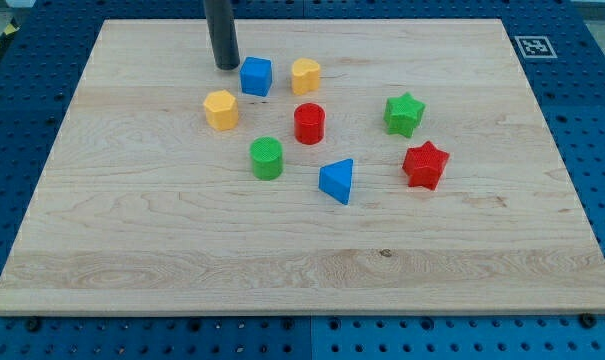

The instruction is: Slightly move the yellow heart to the left

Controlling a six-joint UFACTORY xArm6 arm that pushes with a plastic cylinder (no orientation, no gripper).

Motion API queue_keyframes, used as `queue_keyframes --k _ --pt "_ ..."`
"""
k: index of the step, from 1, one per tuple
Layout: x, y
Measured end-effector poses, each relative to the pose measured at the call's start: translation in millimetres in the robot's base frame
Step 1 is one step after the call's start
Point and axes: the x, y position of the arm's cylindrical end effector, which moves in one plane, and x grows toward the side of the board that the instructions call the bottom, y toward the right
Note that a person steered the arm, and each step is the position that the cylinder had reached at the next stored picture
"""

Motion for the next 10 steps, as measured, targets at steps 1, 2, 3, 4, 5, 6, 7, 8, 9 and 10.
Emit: queue_keyframes --k 1,2,3,4,5,6,7,8,9,10 --pt "20 31" --pt "39 51" --pt "36 50" --pt "7 25" --pt "7 19" --pt "8 19" --pt "8 19" --pt "14 27" --pt "22 51" --pt "25 82"
